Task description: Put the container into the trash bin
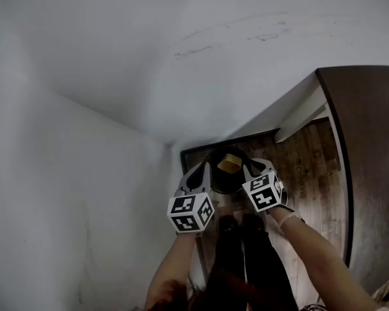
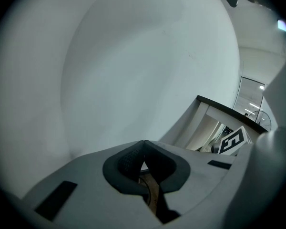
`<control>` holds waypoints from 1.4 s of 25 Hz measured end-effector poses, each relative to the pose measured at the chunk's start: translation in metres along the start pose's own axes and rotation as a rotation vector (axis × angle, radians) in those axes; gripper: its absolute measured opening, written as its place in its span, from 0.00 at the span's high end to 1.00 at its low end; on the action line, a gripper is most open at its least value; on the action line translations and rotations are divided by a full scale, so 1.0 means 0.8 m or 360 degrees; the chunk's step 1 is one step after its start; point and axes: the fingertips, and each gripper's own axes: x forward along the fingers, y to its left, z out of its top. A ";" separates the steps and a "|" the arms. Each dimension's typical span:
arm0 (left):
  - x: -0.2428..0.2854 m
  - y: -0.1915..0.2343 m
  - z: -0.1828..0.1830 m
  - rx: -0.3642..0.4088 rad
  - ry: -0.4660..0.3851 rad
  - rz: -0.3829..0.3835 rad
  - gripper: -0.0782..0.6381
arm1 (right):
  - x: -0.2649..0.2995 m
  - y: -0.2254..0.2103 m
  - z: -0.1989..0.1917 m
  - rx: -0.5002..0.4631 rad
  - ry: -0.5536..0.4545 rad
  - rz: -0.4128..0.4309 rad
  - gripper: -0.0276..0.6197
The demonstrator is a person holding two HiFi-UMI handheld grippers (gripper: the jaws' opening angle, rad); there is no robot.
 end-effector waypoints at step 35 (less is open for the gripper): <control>-0.175 -0.123 0.203 0.0117 -0.0169 -0.0122 0.86 | -0.273 0.058 0.221 0.0149 -0.0488 -0.0014 0.89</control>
